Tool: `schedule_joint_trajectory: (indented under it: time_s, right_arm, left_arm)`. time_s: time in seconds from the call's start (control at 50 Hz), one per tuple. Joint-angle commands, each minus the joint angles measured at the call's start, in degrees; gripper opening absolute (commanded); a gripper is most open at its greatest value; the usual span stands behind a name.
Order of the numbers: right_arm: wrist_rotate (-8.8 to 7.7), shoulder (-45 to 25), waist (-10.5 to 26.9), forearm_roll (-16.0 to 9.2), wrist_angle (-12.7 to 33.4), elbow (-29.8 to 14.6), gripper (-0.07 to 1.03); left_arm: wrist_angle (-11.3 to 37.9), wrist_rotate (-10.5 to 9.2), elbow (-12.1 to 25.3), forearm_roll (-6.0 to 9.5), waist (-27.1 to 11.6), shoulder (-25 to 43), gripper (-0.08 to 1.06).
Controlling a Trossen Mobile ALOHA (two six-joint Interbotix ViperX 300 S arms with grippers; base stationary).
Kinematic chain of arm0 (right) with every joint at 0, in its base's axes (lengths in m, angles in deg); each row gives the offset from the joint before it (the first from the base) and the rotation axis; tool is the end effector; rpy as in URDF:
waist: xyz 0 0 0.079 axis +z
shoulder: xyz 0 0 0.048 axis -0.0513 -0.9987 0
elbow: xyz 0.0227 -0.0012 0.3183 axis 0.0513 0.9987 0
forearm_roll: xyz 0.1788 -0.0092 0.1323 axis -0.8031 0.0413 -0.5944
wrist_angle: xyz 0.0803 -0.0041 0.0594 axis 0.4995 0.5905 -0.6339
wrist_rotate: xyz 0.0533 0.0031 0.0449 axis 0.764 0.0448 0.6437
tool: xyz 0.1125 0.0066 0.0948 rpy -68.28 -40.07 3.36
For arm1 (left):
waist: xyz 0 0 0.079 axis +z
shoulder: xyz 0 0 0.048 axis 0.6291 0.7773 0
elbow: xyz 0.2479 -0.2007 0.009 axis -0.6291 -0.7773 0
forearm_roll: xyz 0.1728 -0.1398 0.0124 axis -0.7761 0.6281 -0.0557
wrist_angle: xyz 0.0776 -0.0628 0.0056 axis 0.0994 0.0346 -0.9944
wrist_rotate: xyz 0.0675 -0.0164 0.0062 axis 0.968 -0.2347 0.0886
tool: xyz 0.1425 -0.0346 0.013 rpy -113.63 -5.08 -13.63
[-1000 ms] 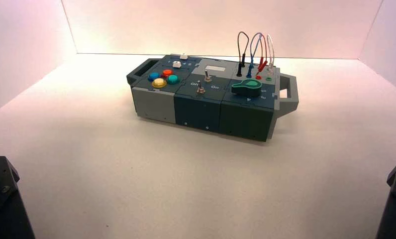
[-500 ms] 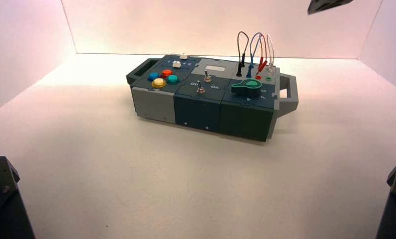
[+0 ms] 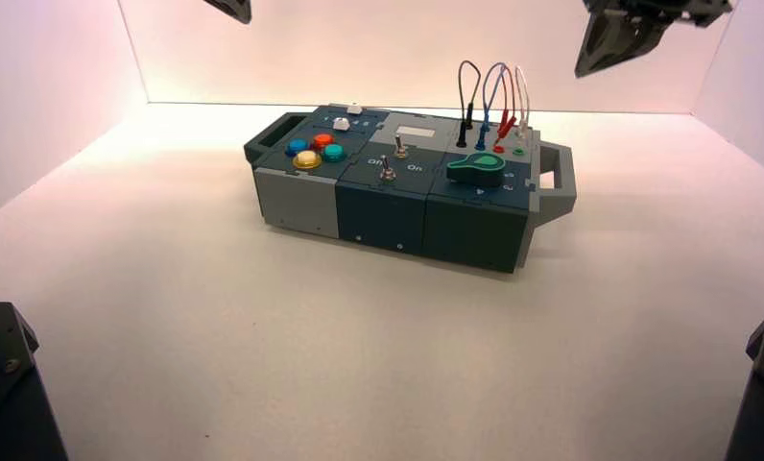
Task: Move the box closer.
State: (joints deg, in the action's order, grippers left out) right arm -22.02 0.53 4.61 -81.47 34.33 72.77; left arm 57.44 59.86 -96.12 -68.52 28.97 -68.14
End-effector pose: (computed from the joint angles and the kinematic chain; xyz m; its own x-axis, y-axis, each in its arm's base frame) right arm 0.3828 0.0616 0.0726 0.4674 0.2462 -0.8491 -0.2605 0.9562 0.1338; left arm 0.5102 -0.1230 0.1137 0.5211 -0.2438 -0.8179 0.5060 0.8600 0.0660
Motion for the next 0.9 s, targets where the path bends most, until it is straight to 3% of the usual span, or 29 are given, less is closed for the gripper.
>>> schedule_joint_trajectory:
  time_s: [0.02, 0.54, 0.9]
  right_arm:
    - [-0.62, -1.4, 0.0, 0.0, -1.3, -1.1, -0.02]
    - [-1.23, -6.3, 1.0, 0.0, -4.8, -1.1, -0.02]
    - [-1.32, -9.2, 1.1, 0.1, -6.9, -0.9, -0.02]
  left_arm:
    - [0.1, 0.53, 4.0, 0.0, -1.0, 1.8, -0.03]
    - [0.4, 1.23, 12.7, 0.0, -3.6, 13.7, -0.03]
    - [1.3, 1.23, 12.4, 0.0, -7.0, 16.3, -0.03]
